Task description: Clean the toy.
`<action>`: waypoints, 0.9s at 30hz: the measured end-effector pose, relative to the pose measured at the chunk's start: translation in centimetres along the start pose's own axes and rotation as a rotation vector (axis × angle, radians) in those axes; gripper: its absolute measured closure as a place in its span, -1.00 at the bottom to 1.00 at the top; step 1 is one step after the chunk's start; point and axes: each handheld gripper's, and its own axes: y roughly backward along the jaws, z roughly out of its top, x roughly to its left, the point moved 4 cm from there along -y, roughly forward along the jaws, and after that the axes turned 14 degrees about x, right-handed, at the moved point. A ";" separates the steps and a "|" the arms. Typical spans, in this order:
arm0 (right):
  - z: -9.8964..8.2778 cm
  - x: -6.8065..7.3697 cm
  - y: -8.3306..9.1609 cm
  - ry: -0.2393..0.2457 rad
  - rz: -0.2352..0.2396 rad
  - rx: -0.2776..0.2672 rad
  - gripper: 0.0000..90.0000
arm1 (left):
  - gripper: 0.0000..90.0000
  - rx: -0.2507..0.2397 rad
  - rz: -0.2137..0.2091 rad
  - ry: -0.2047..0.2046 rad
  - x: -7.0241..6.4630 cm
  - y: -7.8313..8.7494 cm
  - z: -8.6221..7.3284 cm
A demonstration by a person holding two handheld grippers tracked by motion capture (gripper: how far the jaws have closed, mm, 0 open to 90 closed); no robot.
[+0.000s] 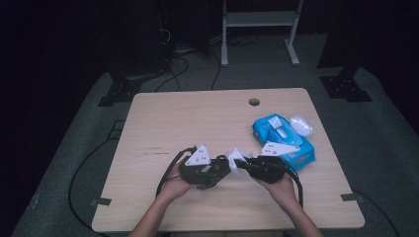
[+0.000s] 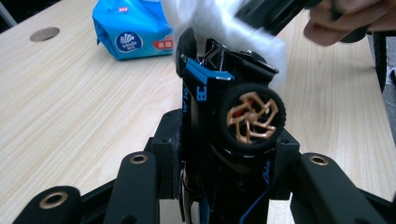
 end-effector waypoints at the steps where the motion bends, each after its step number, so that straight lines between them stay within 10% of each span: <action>1: -0.4 -0.4 -0.3 -0.015 -0.003 0.021 0.81 | 0.27 -0.004 -0.006 0.005 0.1 0.0 0.0; 4: -1.7 -1.6 -1.3 -0.062 -0.011 0.077 0.81 | 0.27 -0.006 -0.015 0.020 0.3 -0.1 0.0; 12: -0.9 -2.0 0.7 -0.071 -0.031 0.002 0.81 | 0.26 0.028 -0.044 0.044 0.8 -0.8 0.1; 23: -1.4 -1.4 -0.3 -0.033 0.008 0.055 0.81 | 0.26 0.274 -0.059 -0.019 0.5 -3.0 -1.2; 27: -1.3 -0.6 -1.2 -0.011 0.032 0.076 0.81 | 0.27 0.291 -0.073 -0.023 0.3 -3.0 -1.2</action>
